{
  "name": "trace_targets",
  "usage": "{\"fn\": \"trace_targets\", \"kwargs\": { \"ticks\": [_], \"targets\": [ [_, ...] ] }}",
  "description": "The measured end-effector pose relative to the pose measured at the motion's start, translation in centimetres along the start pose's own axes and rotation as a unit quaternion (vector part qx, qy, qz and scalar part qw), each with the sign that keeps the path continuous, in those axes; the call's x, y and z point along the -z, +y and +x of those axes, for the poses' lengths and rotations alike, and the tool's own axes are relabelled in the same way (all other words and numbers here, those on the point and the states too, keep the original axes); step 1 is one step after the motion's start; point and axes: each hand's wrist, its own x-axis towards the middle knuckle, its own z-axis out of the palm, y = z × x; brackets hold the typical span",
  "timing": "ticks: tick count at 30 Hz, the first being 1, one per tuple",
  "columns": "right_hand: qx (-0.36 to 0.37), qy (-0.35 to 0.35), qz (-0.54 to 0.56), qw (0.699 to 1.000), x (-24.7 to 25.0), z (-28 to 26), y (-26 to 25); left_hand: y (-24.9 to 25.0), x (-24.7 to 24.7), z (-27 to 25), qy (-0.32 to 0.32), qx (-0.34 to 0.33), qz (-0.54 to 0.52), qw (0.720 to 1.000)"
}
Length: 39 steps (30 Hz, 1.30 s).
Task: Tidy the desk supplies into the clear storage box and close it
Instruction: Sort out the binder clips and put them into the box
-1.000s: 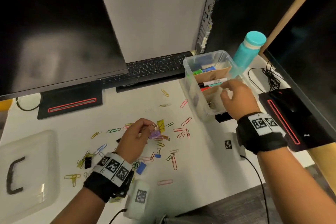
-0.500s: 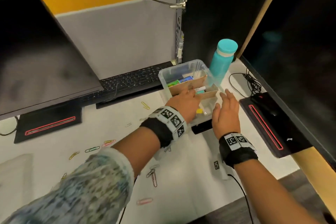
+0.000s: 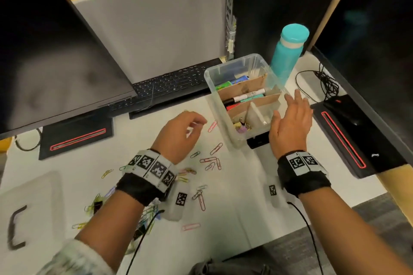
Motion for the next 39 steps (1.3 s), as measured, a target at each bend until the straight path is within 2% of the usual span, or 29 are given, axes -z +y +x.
{"fn": "trace_targets", "kwargs": {
  "ticks": [2, 6, 9, 12, 14, 16, 19, 23, 27, 29, 31, 33, 34, 36, 39],
  "targets": [
    [0.052, 0.002, -0.005, 0.999, 0.4, -1.4, -2.2, -3.5, 0.6, -3.2, 0.017, 0.054, -0.021, 0.998],
    [0.237, -0.037, -0.003, 0.971, -1.3, -6.0, -6.5, -10.0, 0.5, -9.9, 0.002, 0.153, 0.012, 0.988],
    [0.374, -0.180, 0.031, 0.909, -4.6, -9.9, -8.0, -12.8, -0.4, -14.2, -0.043, 0.155, 0.078, 0.984],
    [0.427, -0.343, 0.003, 0.837, -7.7, -12.6, -9.1, -13.2, -0.8, -16.5, -0.129, 0.109, 0.084, 0.982],
    [0.419, -0.415, -0.024, 0.807, -9.0, -13.5, -9.7, -12.9, -1.0, -16.8, -0.170, 0.060, 0.082, 0.980],
    [0.419, -0.430, -0.052, 0.798, -9.8, -14.0, -9.9, -12.9, -1.3, -16.6, -0.189, 0.016, 0.104, 0.976],
    [0.389, -0.437, -0.067, 0.808, -11.3, -14.7, -9.5, -12.7, -1.3, -16.3, -0.184, -0.042, 0.148, 0.971],
    [0.332, -0.411, -0.061, 0.847, -11.8, -15.4, -9.7, -13.4, -1.7, -16.0, -0.195, -0.108, 0.206, 0.953],
    [0.280, -0.389, -0.015, 0.877, -11.3, -15.8, -10.9, -14.1, -1.7, -15.8, -0.202, -0.125, 0.204, 0.950],
    [0.217, -0.376, 0.064, 0.898, -11.0, -15.9, -11.5, -14.0, -1.7, -15.7, -0.211, -0.102, 0.204, 0.950],
    [0.102, -0.342, 0.156, 0.921, -10.5, -15.8, -12.3, -14.0, -1.2, -15.8, -0.215, -0.059, 0.179, 0.958],
    [-0.003, -0.329, 0.216, 0.920, -10.4, -15.7, -13.0, -14.2, -0.7, -15.9, -0.191, -0.036, 0.147, 0.970],
    [-0.033, -0.336, 0.231, 0.913, -10.5, -15.6, -13.2, -14.6, -0.6, -15.9, -0.193, -0.034, 0.148, 0.969],
    [-0.020, -0.384, 0.194, 0.903, -10.8, -15.4, -13.9, -15.2, -0.4, -16.0, -0.211, -0.049, 0.168, 0.962],
    [0.119, -0.453, 0.066, 0.881, -11.4, -14.9, -15.5, -15.8, -0.6, -15.7, -0.211, -0.049, 0.166, 0.962]
  ]
}}
